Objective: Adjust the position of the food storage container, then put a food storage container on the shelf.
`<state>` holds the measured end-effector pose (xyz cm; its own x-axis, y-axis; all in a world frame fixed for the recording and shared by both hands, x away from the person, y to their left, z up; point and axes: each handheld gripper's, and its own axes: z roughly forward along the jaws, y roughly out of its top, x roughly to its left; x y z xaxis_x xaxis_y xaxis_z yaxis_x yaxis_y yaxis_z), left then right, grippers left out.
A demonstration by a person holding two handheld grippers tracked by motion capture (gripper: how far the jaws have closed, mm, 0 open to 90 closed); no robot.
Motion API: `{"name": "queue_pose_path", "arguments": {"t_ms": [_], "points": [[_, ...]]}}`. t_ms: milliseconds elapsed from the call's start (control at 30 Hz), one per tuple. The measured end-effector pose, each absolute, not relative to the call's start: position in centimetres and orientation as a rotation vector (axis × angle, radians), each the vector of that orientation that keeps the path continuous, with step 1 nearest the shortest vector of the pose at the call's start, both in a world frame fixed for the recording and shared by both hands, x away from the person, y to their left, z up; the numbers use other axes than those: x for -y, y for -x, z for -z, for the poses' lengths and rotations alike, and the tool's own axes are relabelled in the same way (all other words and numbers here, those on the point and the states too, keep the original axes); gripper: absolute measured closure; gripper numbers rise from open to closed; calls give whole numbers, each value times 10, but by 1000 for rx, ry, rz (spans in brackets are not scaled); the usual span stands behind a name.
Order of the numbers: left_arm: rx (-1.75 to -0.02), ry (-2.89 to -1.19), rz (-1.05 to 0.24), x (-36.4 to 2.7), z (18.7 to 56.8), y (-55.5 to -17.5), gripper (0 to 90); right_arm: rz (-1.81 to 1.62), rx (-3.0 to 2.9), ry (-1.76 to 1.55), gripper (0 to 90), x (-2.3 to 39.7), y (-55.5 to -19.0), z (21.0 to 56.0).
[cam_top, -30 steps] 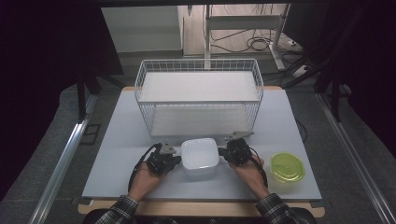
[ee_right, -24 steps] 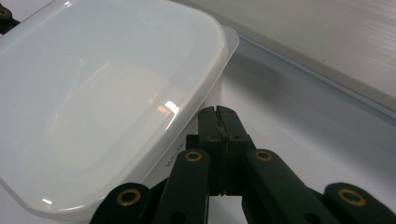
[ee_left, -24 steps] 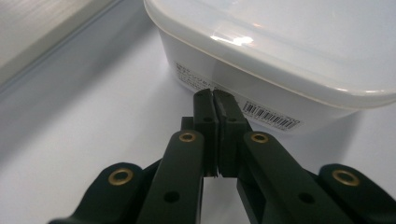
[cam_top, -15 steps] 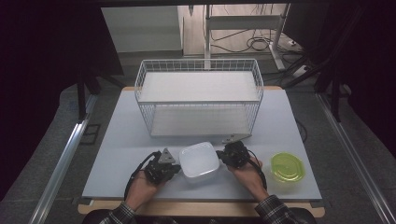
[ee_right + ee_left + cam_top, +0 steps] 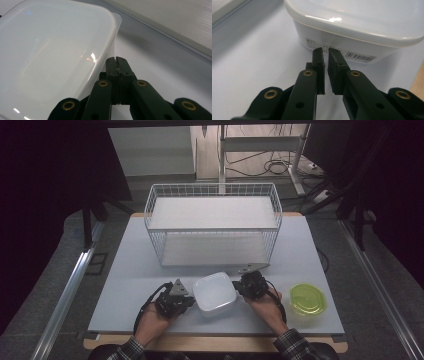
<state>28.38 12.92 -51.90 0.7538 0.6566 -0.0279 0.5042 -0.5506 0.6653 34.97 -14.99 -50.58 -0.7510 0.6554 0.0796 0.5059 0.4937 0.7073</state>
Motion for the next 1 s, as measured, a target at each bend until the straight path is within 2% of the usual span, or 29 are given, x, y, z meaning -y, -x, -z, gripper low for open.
{"name": "queue_pose_path", "arguments": {"t_ms": [333,500,533,567,600,633,667,700,733,800,933,1000], "points": [[-920,-2242,-337,-120,522,-310,872,-1082,-2501,-1104,895,162,-342,504],[-924,-2227,-348,-128,518,-308,804,-1074,-2511,-1102,875,163,-340,502],[-928,-2223,-357,-131,517,-307,756,-1076,-2486,-1087,853,165,-339,498],[-941,-2211,-358,-135,515,-306,756,-1076,-2486,-1087,853,165,-339,498],[-961,-2175,-334,-146,513,-303,619,-1062,-2451,-1073,809,171,-335,494],[-961,-2175,-334,-146,513,-303,569,-1062,-2451,-1073,809,171,-335,494],[-956,-2163,-327,-150,511,-300,569,-1070,-2443,-1067,788,174,-335,493],[-944,-2160,-339,-155,510,-298,500,-1079,-2436,-1076,748,178,-333,492],[-938,-2147,-346,-158,509,-295,382,-1109,-2424,-1072,674,184,-330,489],[-936,-2128,-339,-162,508,-292,359,-1112,-2425,-1067,652,185,-329,488],[-927,-2128,-331,-162,508,-293,207,-1117,-2418,-1041,524,187,-325,484],[-906,-2133,-336,-160,509,-293,165,-1113,-2420,-1034,474,186,-325,483]]}}
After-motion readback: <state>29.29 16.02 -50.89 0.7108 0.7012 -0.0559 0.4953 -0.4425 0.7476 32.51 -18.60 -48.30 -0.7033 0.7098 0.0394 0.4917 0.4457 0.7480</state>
